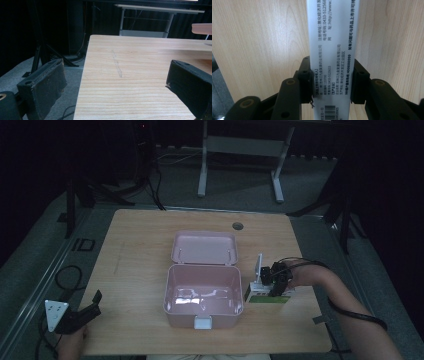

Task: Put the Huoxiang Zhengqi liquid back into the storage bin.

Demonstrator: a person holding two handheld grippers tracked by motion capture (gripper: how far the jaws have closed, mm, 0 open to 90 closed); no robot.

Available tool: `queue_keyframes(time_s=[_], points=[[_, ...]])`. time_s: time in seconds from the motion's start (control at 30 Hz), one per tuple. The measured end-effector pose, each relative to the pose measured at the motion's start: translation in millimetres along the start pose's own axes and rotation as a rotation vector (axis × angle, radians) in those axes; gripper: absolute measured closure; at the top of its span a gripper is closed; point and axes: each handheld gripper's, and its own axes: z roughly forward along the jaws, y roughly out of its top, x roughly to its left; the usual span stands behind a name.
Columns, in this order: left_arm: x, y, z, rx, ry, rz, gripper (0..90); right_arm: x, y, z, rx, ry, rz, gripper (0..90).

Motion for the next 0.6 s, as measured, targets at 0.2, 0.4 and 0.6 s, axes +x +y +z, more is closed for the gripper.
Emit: queue_keyframes(time_s=[0.2, 0.4, 0.6], points=[[0.0, 0.0, 0.0, -0.001, 0.002, 0.001, 2.6, 1.6, -0.4, -3.4, 0.014, 0.012, 0.006, 61.8], [0.2, -0.1, -0.1, -0.002, 0.0, -0.004, 2.6, 4.9, -1.4, -10.9, 0.029, 0.026, 0.014, 61.8], [0.1, 0.0, 0.0, -0.002, 0.001, -0.004, 2.6, 13.4, -3.7, -26.9, 0.041, 0.046, 0.028, 61.8]])
